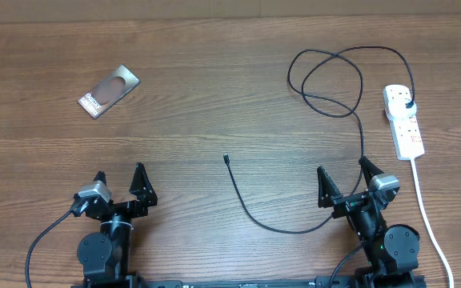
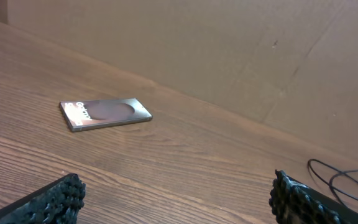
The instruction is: Plug charger to phone and switch on socket
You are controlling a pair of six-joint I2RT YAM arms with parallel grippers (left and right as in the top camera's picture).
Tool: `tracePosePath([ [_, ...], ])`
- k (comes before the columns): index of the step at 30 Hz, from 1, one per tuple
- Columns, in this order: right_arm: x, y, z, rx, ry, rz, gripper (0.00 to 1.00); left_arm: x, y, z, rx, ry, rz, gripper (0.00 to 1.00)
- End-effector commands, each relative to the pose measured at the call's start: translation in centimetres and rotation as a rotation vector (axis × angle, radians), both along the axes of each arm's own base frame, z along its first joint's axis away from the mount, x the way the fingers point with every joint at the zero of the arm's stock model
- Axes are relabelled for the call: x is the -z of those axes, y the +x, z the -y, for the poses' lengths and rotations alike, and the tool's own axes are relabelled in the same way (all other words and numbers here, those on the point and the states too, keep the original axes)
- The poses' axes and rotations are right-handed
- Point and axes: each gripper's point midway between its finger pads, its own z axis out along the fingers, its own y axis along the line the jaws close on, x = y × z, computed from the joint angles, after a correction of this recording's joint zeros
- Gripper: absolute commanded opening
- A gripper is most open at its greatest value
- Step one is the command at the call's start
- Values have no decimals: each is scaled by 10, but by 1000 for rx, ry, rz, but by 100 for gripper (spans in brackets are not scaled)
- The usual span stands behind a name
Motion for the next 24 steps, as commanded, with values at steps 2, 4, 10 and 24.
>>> tracePosePath([
  [2, 2, 0, 1, 10, 4, 1, 100, -1, 0, 5, 33, 8, 6, 100],
  [4, 2, 0, 1, 10, 3, 1, 100, -7, -1, 9, 58, 46, 16, 100],
  [10, 2, 0, 1, 10, 4, 1, 100, -34, -3, 9, 59, 77, 36, 100],
  [24, 2, 0, 1, 10, 4, 1, 100, -106, 70, 37, 328, 152, -304, 100],
])
